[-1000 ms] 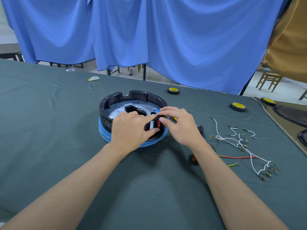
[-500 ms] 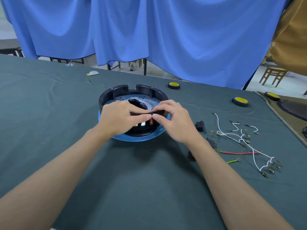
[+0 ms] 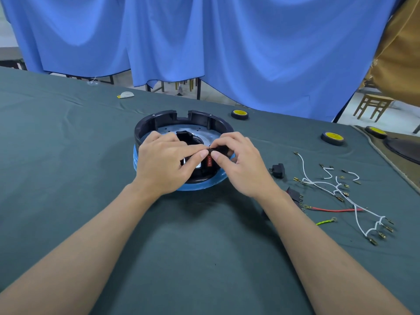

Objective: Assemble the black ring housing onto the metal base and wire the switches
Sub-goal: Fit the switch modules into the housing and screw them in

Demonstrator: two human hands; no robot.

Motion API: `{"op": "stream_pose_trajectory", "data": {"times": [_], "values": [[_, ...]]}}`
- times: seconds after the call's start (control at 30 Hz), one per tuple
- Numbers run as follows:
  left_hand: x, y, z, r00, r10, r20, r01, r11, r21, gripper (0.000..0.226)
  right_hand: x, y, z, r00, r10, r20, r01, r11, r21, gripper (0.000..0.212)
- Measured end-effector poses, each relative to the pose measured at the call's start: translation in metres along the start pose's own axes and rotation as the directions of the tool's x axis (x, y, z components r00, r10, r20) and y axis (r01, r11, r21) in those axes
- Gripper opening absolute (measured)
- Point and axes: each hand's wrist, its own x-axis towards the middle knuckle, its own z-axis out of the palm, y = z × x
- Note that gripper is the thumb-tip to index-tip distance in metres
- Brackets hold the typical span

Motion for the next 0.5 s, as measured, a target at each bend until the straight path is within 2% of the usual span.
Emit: {"op": "stream_pose_trajectory", "data": {"times": [0.23, 0.33, 0.5], "values": [[0.0002, -0.0006, 0.0018, 1.000, 0.001, -0.007, -0.001, 1.000, 0.003, 0.028, 0.0003, 0.0030, -0.0028, 0.997, 0.048, 0.067, -0.060, 0.980, 0.189, 0.019], [0.0013, 0.0011, 0.0005, 1.000, -0.016, -0.012, 0.016, 1.000, -0.006, 0.028, -0.0010, 0.0017, -0.0025, 0.998, 0.041, 0.051, -0.048, 0.986, 0.158, 0.010], [0.0019, 0.0054, -0.0008, 0.999, -0.029, -0.026, 0.029, 1.000, -0.012, 0.031, 0.0015, -0.0007, -0.0008, 1.000, 0.026, 0.007, -0.027, 0.998, 0.051, 0.008]]}}
